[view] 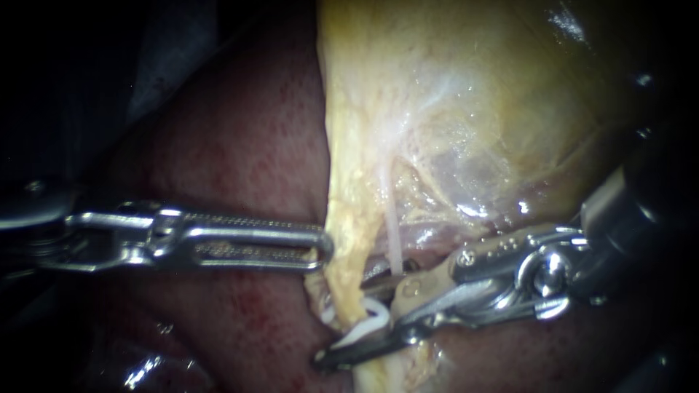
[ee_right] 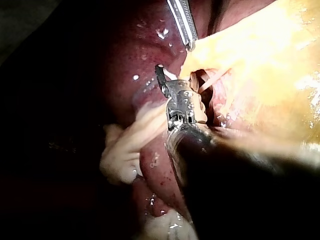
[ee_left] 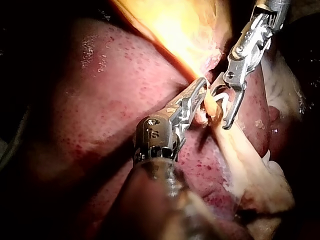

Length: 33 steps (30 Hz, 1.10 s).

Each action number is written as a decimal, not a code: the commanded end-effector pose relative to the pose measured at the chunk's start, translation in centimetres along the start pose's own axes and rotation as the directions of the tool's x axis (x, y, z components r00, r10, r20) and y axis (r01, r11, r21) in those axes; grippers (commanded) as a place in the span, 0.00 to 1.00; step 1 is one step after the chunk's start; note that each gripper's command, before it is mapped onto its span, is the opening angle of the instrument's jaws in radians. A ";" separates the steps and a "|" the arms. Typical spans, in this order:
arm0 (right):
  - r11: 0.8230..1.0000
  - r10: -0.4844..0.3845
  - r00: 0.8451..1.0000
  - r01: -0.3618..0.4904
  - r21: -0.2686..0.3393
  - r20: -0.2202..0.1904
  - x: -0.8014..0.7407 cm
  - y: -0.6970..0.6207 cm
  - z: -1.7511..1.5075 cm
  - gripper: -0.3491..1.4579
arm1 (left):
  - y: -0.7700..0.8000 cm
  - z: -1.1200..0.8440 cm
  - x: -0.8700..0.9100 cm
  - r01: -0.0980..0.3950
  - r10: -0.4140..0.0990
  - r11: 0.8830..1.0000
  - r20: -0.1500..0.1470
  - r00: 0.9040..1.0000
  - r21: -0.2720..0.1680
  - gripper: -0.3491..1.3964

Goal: Clipping first clip left tube

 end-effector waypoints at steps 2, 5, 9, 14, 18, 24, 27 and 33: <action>1.000 0.000 1.000 0.000 -0.001 0.000 0.00 0.00 0.00 0.45 | 0.00 0.00 0.00 0.000 0.000 1.000 0.000 1.000 -0.001 0.00; 1.000 0.006 1.000 -0.006 -0.001 0.000 0.00 0.01 0.00 0.44 | 0.00 0.00 0.00 0.000 0.000 1.000 0.000 1.000 -0.001 0.00; 1.000 0.011 1.000 -0.011 0.010 0.007 -0.02 0.01 -0.01 0.39 | 0.00 0.00 0.00 0.000 0.000 1.000 0.000 1.000 -0.001 0.00; 0.999 0.001 0.999 -0.003 0.049 0.032 -0.07 0.01 -0.04 0.20 | 0.00 0.00 0.00 0.000 0.000 1.000 0.000 1.000 -0.001 0.00; 0.998 -0.013 0.999 0.010 0.061 0.048 -0.10 0.03 -0.04 0.16 | 0.00 0.00 0.00 0.000 0.000 1.000 0.000 1.000 -0.001 0.00; 0.998 -0.019 0.999 0.016 0.059 0.047 -0.11 0.04 -0.05 0.14 | 0.00 0.00 0.00 0.000 0.000 1.000 0.000 1.000 -0.001 0.00; 0.998 -0.019 0.999 0.016 0.059 0.047 -0.11 0.04 -0.05 0.14 | 0.00 0.00 0.00 0.000 0.000 1.000 0.000 1.000 -0.001 0.00; 0.998 -0.019 0.999 0.016 0.059 0.047 -0.11 0.04 -0.05 0.14 | 0.00 0.00 0.00 0.000 0.000 1.000 0.000 1.000 -0.001 0.00</action>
